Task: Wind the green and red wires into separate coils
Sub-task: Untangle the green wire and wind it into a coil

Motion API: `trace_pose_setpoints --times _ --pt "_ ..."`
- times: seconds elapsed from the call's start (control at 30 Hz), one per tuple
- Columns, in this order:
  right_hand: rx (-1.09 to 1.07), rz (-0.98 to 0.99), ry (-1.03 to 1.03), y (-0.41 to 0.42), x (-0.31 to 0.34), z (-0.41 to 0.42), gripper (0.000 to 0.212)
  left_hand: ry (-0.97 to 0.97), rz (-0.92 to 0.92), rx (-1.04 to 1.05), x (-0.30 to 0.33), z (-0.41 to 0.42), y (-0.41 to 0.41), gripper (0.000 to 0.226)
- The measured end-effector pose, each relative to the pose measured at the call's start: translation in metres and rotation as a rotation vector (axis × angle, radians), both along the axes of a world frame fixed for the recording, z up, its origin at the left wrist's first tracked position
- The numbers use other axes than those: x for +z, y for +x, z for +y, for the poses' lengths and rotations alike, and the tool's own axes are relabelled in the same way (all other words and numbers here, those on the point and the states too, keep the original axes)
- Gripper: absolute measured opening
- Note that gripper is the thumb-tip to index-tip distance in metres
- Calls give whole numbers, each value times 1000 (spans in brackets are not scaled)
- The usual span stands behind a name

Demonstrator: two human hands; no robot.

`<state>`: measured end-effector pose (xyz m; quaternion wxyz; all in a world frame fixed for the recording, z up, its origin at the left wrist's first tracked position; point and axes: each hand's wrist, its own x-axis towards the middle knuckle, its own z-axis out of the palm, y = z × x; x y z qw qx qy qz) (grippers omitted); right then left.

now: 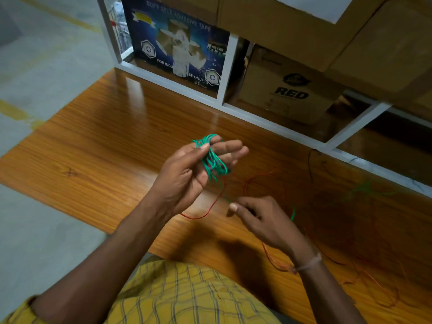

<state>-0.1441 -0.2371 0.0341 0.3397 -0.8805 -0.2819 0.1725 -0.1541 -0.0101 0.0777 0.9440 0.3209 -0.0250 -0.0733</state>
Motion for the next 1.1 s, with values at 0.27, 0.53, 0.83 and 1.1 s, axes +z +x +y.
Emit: trace_pose_setpoints --times 0.27,0.53,0.83,1.1 --pt "227 83 -23 2 78 -16 17 1359 -226 -27 -38 4 10 37" --pt "-120 89 345 46 107 -38 20 1427 -330 -329 -35 0 -10 34" --pt "-344 -183 223 68 34 -26 22 910 -247 -382 -11 -6 -19 36" --pt "-203 -163 15 37 -4 -16 36 152 27 -125 -10 -14 -2 26"
